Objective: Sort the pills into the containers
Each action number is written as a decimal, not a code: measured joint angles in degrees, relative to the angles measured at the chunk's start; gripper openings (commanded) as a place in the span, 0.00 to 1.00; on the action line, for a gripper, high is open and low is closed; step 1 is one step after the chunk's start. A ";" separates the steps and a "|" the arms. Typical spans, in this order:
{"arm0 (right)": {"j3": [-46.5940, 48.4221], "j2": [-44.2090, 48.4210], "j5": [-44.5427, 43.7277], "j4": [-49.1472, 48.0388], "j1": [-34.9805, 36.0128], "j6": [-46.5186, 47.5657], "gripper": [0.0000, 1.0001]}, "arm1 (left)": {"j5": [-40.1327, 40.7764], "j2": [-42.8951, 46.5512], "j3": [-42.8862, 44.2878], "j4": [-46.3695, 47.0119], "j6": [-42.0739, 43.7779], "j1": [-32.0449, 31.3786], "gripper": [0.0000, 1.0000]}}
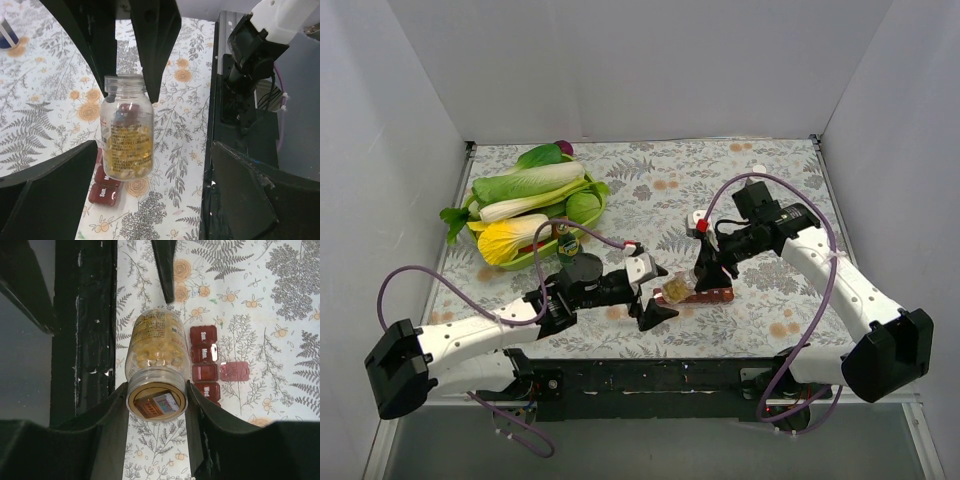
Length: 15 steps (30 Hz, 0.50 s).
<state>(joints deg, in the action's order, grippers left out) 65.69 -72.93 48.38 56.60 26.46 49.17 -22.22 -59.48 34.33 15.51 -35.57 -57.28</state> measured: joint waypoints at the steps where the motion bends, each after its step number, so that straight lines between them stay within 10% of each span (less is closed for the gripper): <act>1: 0.02 -0.09 0.44 -0.24 0.28 -0.31 0.10 | 0.90 -0.83 0.00 0.33 -0.26 -0.39 0.98; 8: 0.20 -0.85 3.45 -1.38 1.44 -2.14 0.09 | 11.74 -10.95 1.70 0.79 -0.28 -3.43 0.96; 12: 0.20 -1.05 4.20 -1.88 1.42 -3.10 0.09 | 16.92 -12.79 2.71 0.81 0.42 -4.09 0.71; 15: 0.11 -1.05 4.02 -3.82 1.40 -4.28 0.09 | 17.22 -12.85 3.34 0.92 0.87 -4.11 0.32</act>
<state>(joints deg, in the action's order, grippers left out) 65.80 -73.97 52.40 52.77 27.86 44.88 -4.99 -72.34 37.67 16.43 -34.70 -61.39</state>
